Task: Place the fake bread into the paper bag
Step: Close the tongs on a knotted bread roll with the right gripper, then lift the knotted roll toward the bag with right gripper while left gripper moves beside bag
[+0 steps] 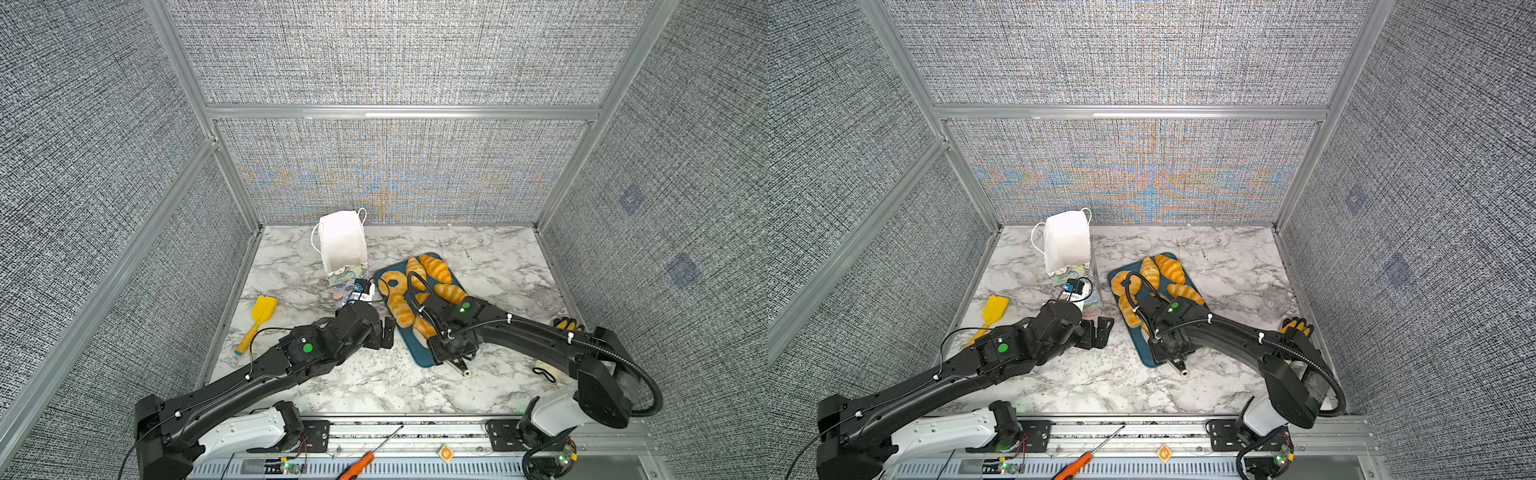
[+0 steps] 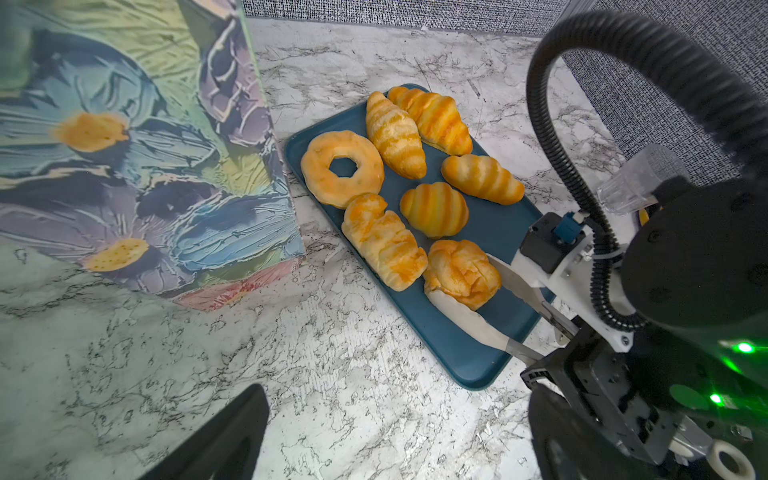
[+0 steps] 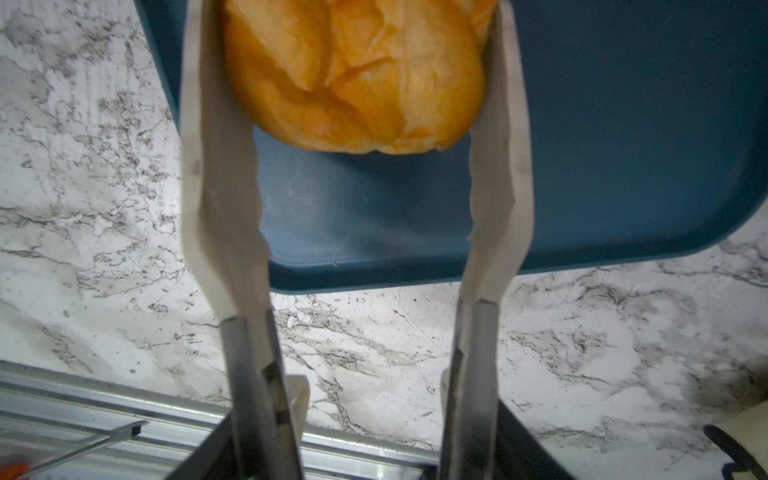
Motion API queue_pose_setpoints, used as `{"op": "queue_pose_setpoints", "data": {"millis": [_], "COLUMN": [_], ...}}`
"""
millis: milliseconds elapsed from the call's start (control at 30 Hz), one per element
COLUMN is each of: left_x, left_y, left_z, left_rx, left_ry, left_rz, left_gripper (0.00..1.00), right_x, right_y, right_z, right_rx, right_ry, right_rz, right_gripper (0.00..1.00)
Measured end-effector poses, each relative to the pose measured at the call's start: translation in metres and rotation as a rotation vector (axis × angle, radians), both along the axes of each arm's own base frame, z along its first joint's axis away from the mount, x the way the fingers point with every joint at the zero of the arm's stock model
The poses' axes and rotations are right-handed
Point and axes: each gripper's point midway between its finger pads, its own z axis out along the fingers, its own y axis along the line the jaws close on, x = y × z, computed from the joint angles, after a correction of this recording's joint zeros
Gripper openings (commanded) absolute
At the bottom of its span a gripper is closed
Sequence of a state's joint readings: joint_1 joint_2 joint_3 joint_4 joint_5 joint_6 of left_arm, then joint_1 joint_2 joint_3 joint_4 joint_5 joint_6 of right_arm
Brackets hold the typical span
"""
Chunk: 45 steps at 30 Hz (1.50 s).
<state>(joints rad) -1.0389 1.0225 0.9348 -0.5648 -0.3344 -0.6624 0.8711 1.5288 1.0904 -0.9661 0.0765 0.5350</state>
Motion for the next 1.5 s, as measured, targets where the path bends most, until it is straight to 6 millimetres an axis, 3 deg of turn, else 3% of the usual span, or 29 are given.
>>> {"op": "queue_pose_setpoints", "data": {"millis": [133,367,867,1167,1500], "left_x": [0.000,-0.001,0.004,0.011,0.019], "left_y": [-0.001,-0.003,-0.044,-0.054,-0.054], "left_z": [-0.001,0.000,-0.007,0.009,0.028], "left_rx": [0.003,0.012,0.004,-0.038,-0.053], "left_ry": [0.001,-0.012,-0.022,-0.077,-0.125], "left_rz": [-0.002,-0.028,-0.157,-0.162,-0.151], "left_gripper": [0.99,0.99,0.99,0.99,0.99], "right_x": [-0.001,-0.010,-0.018,-0.013,0.000], "right_y": [0.000,-0.007,-0.032,-0.033,-0.019], "right_z": [0.004,0.014,0.021,0.034,0.070], "right_rx": [0.013,0.060,0.146,0.191,0.258], "right_ry": [-0.008,-0.019,-0.039,-0.079,-0.148], "right_rz": [0.017,0.045,-0.021,-0.038,-0.023], "right_gripper": [0.50,0.45,0.45,0.45,0.45]}}
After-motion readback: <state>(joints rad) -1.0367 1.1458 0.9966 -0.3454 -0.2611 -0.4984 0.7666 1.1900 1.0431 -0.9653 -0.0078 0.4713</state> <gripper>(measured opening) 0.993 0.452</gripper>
